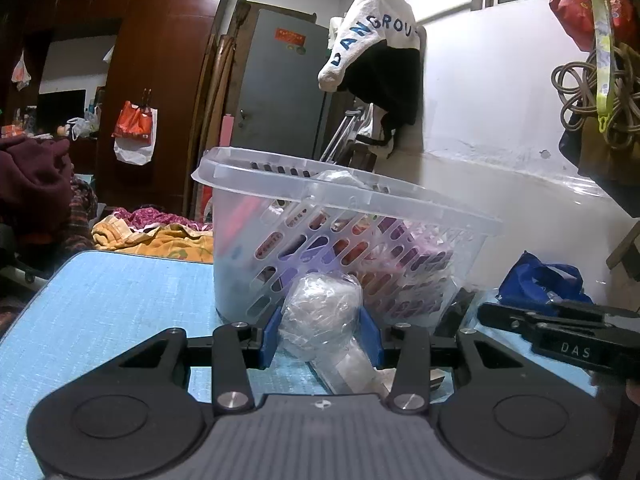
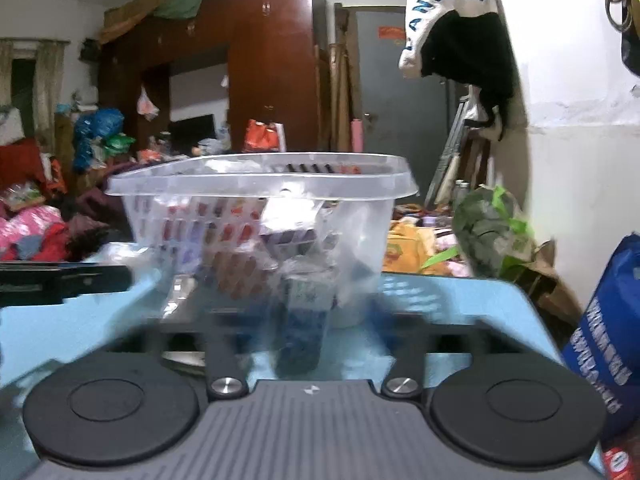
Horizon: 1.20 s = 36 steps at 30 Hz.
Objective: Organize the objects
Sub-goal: 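Lift both held items over the white basket and open both tools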
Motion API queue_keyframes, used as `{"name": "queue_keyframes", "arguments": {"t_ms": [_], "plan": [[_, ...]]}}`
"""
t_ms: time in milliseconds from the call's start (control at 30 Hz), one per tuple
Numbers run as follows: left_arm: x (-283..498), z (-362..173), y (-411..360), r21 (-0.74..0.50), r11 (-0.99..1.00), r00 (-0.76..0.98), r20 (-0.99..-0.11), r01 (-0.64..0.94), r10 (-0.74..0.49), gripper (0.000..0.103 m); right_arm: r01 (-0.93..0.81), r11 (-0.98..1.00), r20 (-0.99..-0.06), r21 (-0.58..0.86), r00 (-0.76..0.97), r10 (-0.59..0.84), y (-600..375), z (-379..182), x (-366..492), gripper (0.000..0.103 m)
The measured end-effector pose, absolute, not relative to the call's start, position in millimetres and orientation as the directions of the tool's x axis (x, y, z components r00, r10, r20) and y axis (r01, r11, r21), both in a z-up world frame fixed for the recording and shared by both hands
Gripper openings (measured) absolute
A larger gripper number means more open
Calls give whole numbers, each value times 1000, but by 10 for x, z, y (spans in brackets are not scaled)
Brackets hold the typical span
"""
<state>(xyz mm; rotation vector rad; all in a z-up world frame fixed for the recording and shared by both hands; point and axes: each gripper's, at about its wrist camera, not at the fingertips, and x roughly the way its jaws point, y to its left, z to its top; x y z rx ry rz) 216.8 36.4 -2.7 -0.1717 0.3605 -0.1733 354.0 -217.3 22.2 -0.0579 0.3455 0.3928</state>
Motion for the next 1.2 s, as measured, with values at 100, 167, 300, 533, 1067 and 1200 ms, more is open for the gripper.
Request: {"name": "queue_keyframes", "arguments": {"t_ms": [100, 167, 300, 533, 1067, 1200], "plan": [[2179, -32, 378, -205, 969, 920, -335, 140, -204, 47, -406, 914, -376, 17, 844, 382, -2097, 234, 3669, 77], [2184, -40, 371, -210, 967, 919, -336, 143, -209, 47, -413, 911, -417, -1, 828, 375, -2014, 226, 3770, 50], [2158, -41, 397, -225, 963, 923, -318, 150, -218, 47, -416, 909, -443, -36, 822, 358, -1955, 238, 3786, 39], [1987, 313, 373, -231, 946, 946, -178, 226, -270, 46, -435, 900, -234, -38, 879, 415, -2109, 873, 3302, 39], [3138, 831, 281, -185, 981, 918, -374, 64, -131, 80, -392, 911, -204, -132, 910, 362, -1832, 1195, 3906, 103], [2577, 772, 497, -264, 956, 936, -287, 129, -206, 95, -465, 885, -170, 14, 871, 460, -2076, 1048, 3434, 103]]}}
